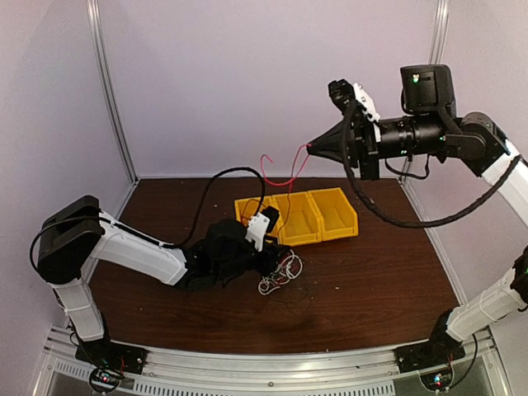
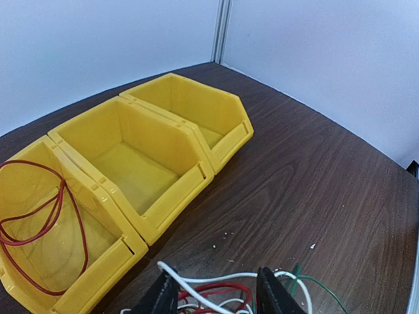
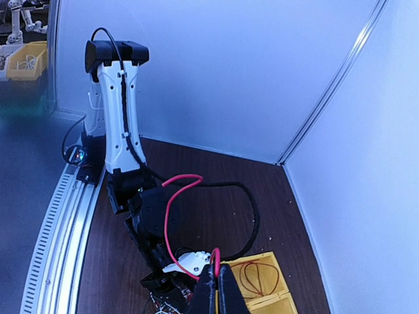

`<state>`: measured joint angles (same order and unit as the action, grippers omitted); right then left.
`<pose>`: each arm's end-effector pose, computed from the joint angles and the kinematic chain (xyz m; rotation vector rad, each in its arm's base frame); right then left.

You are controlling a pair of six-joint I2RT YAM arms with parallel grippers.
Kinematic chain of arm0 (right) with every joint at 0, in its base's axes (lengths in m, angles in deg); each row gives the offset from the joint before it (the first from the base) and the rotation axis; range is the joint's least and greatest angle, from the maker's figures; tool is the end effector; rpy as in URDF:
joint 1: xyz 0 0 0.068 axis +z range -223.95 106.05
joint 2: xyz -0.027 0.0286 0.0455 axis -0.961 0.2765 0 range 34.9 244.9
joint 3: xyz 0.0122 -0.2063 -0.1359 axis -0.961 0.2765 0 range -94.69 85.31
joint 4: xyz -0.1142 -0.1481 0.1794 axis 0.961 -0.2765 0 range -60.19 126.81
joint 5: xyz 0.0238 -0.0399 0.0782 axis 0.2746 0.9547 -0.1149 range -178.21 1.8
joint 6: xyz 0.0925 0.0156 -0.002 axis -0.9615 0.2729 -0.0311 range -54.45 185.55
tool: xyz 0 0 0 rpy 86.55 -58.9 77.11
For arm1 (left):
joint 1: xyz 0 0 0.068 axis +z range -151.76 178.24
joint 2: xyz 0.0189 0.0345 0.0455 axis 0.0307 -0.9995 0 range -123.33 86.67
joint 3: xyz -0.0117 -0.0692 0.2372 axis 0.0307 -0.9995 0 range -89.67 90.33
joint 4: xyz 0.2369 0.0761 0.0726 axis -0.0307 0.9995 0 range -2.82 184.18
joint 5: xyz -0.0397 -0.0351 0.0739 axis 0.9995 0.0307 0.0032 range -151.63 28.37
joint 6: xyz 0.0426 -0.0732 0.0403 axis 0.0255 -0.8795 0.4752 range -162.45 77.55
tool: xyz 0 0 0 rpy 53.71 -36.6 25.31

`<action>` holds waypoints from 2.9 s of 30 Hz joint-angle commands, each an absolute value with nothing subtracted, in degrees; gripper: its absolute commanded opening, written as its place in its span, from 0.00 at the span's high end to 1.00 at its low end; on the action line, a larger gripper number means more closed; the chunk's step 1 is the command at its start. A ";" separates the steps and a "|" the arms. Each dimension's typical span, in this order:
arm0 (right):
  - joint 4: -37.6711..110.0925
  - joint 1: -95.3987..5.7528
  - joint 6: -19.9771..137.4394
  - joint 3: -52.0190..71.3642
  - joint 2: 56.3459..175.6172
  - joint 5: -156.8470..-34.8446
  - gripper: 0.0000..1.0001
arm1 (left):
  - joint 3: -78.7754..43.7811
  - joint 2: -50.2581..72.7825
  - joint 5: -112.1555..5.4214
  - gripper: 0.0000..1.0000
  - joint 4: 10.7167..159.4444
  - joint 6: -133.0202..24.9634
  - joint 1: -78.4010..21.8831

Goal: Untangle the cables
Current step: Hold the tangled cables at the center of the board, then pull one of the twisted cables from the tangled cable pile, then place the half-twisted cables at the center of the board.

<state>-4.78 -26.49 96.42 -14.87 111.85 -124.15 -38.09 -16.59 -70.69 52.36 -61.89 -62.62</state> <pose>0.1668 0.2553 0.4509 -1.5068 1.1629 0.7879 0.2175 -0.3628 0.1460 0.5796 1.8554 -0.8108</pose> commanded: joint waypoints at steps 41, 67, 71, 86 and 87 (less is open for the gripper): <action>6.25 -42.66 87.70 -48.23 113.72 -96.22 1.00 | -39.93 -21.72 -68.89 0.56 51.19 -64.51 -62.76; 6.52 -46.62 87.30 3.45 95.94 -97.20 1.00 | -31.48 -11.44 -65.56 0.54 64.30 -49.43 -62.79; 4.64 -48.49 89.92 13.93 92.01 -97.21 1.00 | -32.04 -11.68 -66.54 0.53 63.62 -50.95 -62.84; -0.57 -53.21 100.27 36.67 90.47 -101.03 0.43 | -38.48 -16.02 -65.63 0.49 51.46 -60.45 -58.05; -0.63 -53.17 100.67 36.14 91.40 -102.43 0.41 | -39.99 -16.16 -65.44 0.49 48.60 -60.17 -58.00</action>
